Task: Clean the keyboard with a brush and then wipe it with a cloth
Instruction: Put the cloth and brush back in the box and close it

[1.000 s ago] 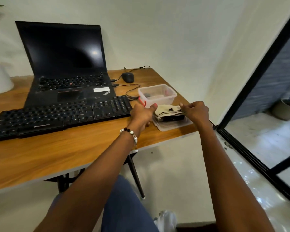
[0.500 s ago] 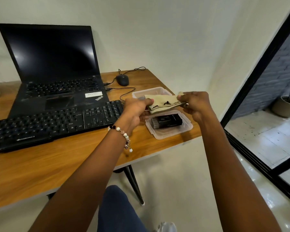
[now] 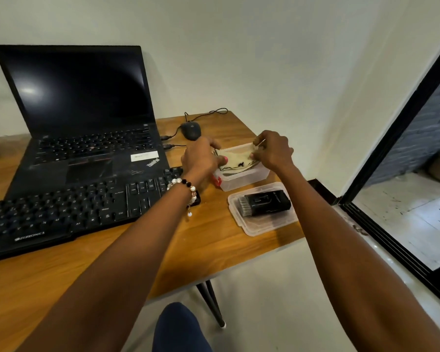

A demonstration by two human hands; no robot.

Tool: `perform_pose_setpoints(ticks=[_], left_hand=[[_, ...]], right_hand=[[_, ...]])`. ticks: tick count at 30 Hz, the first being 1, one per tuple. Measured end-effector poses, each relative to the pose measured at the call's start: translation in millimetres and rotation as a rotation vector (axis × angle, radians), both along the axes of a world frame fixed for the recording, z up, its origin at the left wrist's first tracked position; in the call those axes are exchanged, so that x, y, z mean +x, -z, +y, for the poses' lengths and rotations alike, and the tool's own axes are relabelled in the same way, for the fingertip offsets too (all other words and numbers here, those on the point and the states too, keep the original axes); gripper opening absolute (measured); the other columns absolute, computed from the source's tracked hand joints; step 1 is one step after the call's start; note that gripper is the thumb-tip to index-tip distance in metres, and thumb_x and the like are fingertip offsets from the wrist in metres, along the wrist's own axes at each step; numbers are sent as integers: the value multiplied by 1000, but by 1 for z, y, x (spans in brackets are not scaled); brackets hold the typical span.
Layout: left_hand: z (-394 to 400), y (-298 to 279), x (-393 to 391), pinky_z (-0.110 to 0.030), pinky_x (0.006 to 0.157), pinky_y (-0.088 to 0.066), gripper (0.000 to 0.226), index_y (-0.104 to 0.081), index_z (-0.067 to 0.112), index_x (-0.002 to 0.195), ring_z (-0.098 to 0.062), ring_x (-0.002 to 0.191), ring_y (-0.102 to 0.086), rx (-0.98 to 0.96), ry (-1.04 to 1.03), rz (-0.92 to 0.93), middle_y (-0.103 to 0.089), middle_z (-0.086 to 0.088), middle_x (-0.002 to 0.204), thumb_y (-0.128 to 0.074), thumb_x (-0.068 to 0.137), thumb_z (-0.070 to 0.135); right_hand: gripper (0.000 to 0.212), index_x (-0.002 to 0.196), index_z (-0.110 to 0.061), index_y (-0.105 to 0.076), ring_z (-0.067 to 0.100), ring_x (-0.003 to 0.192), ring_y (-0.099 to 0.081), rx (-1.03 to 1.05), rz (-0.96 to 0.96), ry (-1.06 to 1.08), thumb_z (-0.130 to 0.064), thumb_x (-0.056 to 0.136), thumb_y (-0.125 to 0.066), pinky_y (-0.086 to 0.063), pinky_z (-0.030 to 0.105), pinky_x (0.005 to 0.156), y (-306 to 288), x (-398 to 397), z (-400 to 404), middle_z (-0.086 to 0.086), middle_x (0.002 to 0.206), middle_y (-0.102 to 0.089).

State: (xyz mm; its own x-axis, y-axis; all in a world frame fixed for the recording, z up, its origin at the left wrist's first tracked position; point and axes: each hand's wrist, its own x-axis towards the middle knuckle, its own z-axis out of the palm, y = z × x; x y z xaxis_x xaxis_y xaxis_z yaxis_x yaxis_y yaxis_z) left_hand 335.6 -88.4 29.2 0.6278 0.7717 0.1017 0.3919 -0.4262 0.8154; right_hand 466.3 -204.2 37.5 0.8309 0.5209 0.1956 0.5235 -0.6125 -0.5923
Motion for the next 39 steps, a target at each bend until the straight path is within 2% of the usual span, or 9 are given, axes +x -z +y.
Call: perform_pose_setpoints(ticks=[4,9,14,16,19,22,30,35,39], left_hand=[[-1,9,7,-45,91,-48,21,-70,27,90,-24,105,-55,244,2,165,-66,-1,107,-82,73,33],[-4,7,8,-45,94,-46,16,-72,26,90,-27,114,-52,191,-64,179,-65,-2,113,-80,76,31],[-7,4,-2,-43,88,-51,15,-71,24,93,-22,101,-59,100,-71,38,-67,-1,106,-78,79,25],[-9,2,-9,-41,84,-53,13,-72,25,92,-20,98,-61,85,-98,-26,-68,0,104,-76,81,23],[-16,0,-21,-34,77,-55,10,-72,25,90,-15,91,-63,56,-125,-113,-69,2,100,-74,83,19],[-25,-1,-34,-29,77,-55,10,-73,19,92,-13,92,-63,-3,-105,-193,-69,1,100,-72,84,13],[-40,-1,-67,-9,62,-41,11,-73,15,94,-4,85,-57,-71,-131,-270,-64,7,95,-68,87,9],[-37,-5,-77,-32,84,-56,11,-74,19,91,-13,93,-65,-125,-150,-305,-70,3,99,-70,86,11],[-38,-8,-83,-34,84,-57,11,-73,22,86,-14,91,-66,-174,-152,-339,-70,1,95,-70,86,11]], right_hand=[[26,104,-24,-61,25,117,-44,-281,-242,-73,-21,82,-74,-26,41,91,11,0,1,1,112,-65],[33,108,-22,-66,30,126,-36,-324,-289,-46,-29,78,-79,-30,44,98,-3,-2,0,8,124,-50],[18,93,-9,-70,16,88,-58,-71,56,-391,-12,77,-79,-50,25,79,-37,-24,-29,6,98,-67],[21,96,-11,-70,16,89,-59,-256,124,-532,-11,77,-79,-50,28,83,-44,-33,-44,1,94,-66],[53,122,-16,-62,19,108,-56,-642,177,-585,-23,74,-83,-48,30,91,-39,-41,-59,0,112,-61],[71,135,-18,-52,21,119,-53,-716,152,-575,-27,72,-85,-46,34,99,-23,-45,-67,2,128,-57],[57,122,-10,-63,21,101,-61,-204,135,-502,-30,73,-83,-55,28,84,-14,-57,-84,6,113,-64],[47,121,-8,-61,28,98,-67,426,695,-350,-30,82,-75,-59,37,68,-24,-84,-80,12,112,-67],[55,123,-15,-55,36,91,-71,684,1104,-306,-55,85,-60,-58,35,57,-23,-99,-73,18,111,-70]])
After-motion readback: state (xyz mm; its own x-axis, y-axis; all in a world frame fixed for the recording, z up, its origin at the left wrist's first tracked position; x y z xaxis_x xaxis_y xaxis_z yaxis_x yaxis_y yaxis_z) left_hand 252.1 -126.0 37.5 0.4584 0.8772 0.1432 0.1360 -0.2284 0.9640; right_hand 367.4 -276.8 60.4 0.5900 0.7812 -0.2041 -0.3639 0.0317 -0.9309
